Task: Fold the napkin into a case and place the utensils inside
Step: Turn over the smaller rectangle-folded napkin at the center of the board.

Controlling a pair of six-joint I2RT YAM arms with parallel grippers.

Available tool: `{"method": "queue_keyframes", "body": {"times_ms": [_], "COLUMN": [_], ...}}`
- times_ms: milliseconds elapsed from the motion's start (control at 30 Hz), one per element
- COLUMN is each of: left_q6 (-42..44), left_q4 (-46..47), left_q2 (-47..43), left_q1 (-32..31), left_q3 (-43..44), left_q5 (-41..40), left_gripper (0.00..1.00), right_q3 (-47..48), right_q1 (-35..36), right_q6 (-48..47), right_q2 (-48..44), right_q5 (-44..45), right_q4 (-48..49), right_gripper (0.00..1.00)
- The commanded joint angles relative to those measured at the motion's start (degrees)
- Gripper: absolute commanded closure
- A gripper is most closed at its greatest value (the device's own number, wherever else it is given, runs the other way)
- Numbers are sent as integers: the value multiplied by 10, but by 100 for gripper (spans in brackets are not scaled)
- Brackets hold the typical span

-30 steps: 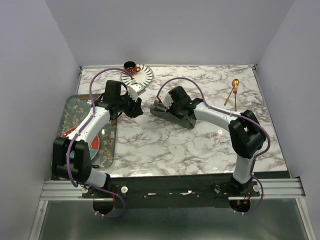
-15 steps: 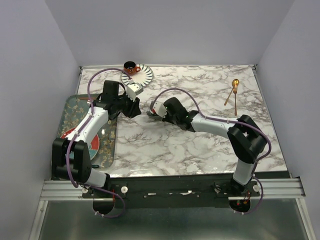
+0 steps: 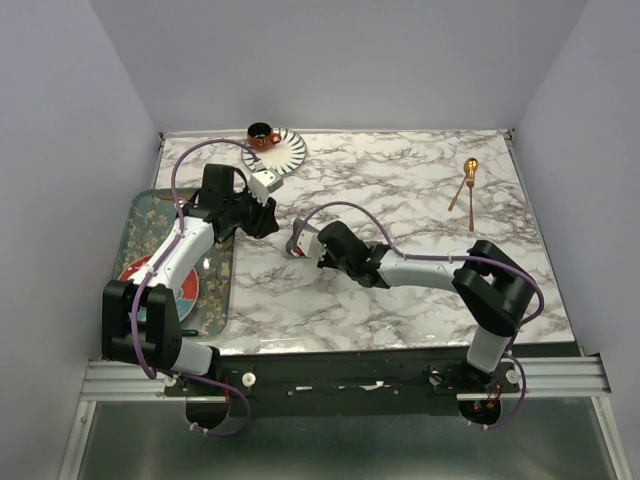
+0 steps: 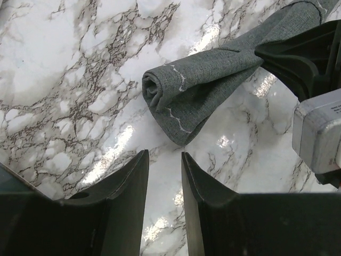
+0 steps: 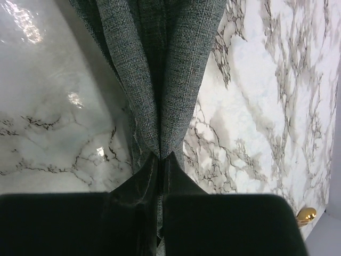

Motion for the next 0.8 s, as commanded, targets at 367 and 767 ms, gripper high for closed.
{"method": "queue_keyframes", "body": {"times_ms": [367,767], "left_q6": [15,14], "left_q4": [-23,-80], "left_q2": [-26,33], "left_q1": [10,-10], "left_q3": [-17,26], "left_q5": [15,58], "left_gripper": [58,66], "right_q3": [-31,42], "right_q1": [78,19], "right_q6": [100,178], "right_q2": [-23,-145], "right_q5": [-6,-190], "right_q4": [-57,-243], "right_gripper": [33,25]}}
